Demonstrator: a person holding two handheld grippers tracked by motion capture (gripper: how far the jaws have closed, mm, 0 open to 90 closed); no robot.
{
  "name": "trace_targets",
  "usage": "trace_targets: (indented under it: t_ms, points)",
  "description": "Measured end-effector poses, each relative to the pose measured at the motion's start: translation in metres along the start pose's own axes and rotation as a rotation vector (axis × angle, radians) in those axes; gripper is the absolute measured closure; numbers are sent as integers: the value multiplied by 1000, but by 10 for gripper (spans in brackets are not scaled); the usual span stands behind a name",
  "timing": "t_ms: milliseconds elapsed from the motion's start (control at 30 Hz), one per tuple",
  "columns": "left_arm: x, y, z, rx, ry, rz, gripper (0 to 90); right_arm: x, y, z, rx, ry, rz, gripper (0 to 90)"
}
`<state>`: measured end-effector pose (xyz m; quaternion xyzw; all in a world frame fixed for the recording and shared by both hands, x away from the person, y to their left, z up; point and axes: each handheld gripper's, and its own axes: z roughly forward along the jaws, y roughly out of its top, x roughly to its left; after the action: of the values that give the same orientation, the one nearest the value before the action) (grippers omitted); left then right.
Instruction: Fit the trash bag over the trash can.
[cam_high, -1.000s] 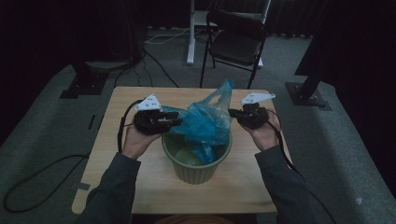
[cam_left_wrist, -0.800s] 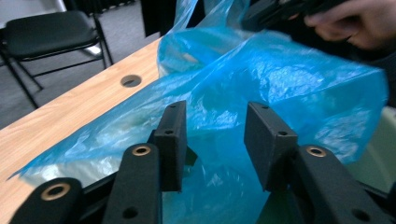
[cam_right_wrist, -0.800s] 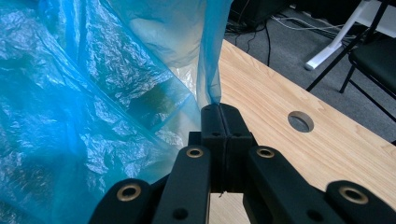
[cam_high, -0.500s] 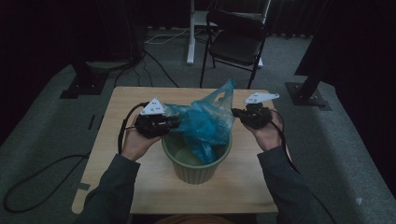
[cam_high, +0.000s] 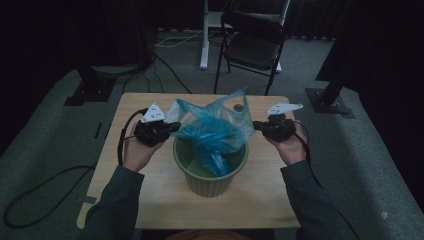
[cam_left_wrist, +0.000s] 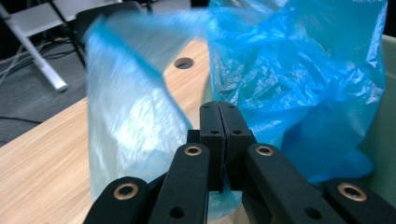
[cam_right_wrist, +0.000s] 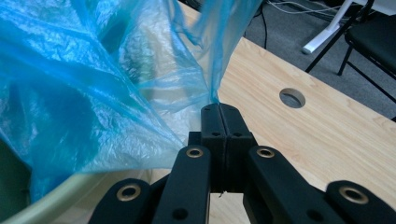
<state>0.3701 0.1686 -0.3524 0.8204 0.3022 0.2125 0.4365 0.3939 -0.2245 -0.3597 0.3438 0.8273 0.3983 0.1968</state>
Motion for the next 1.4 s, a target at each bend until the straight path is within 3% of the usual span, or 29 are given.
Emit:
trace_targets:
  t_ms: [100,400,833,900,1000,1067,1400]
  points:
    - [4,-1,2,3,31,-12,895,1,-2,0,14,6,-7,899]
    - [15,-8,3,5,70,-70,895,0,-11,-2,38,14,-6,900]
    - [19,-21,9,48,56,-98,894,3,-28,5,90,62,3,899]
    - [20,-22,8,36,45,-110,890,3,-29,6,91,65,4,899]
    - [23,-20,0,-18,3,-140,815,3,-28,4,87,66,4,893]
    - [23,-18,-5,-40,-2,-146,784,3,-25,1,68,66,-3,875]
    - [21,-10,-20,-114,-38,-137,680,6,-11,-11,-28,71,-21,728]
